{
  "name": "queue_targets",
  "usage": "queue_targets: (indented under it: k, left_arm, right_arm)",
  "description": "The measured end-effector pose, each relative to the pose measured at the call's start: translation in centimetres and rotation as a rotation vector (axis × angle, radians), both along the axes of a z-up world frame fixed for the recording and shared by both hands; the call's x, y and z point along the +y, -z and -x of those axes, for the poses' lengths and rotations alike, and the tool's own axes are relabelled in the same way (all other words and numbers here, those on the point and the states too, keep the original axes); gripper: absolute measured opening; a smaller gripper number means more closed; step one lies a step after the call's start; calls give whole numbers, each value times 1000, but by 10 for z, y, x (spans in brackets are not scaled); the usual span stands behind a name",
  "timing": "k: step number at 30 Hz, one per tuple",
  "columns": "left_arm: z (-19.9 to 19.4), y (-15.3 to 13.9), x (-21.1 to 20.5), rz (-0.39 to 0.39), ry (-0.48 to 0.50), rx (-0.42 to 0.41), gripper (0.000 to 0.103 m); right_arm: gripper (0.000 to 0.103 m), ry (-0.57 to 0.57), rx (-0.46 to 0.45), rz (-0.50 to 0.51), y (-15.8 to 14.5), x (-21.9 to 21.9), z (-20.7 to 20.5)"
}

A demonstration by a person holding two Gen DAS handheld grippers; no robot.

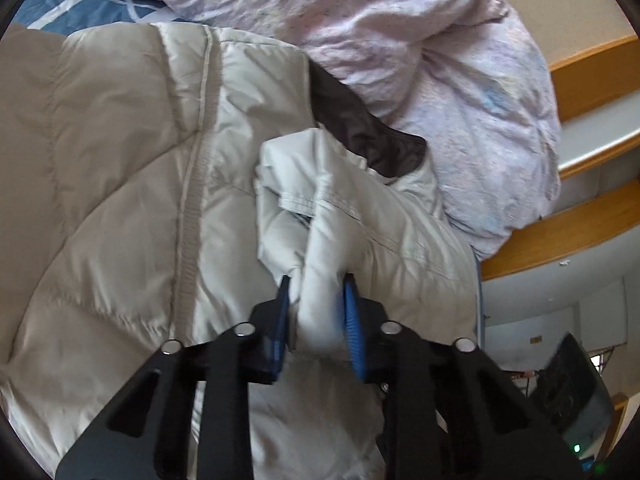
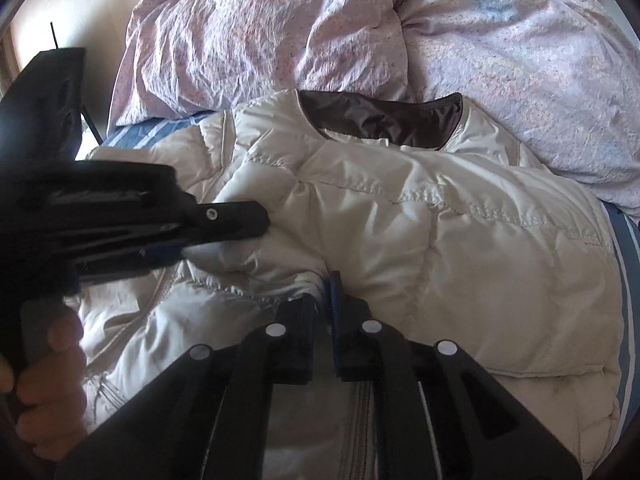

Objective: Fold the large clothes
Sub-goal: 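Lay the sleeve across the jacket front and open the right gripper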

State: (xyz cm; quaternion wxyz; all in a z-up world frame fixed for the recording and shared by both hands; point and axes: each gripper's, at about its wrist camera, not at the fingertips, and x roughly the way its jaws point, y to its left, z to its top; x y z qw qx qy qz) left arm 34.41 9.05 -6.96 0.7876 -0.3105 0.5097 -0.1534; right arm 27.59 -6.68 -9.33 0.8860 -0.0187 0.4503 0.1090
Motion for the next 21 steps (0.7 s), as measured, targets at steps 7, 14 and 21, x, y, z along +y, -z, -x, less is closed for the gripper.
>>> queue_targets:
  k: [7, 14, 21]
  left_arm:
    - [7, 7, -2, -94, -24, -17, 22]
    - [43, -23, 33, -153, -68, -93, 46]
    - [120, -51, 109, -208, -187, -197, 63]
  right_arm:
    - [20, 9, 75, -105, -2, -11, -5]
    - [80, -39, 128, -258, -15, -17, 4]
    - [42, 9, 43, -129, -28, 5, -4]
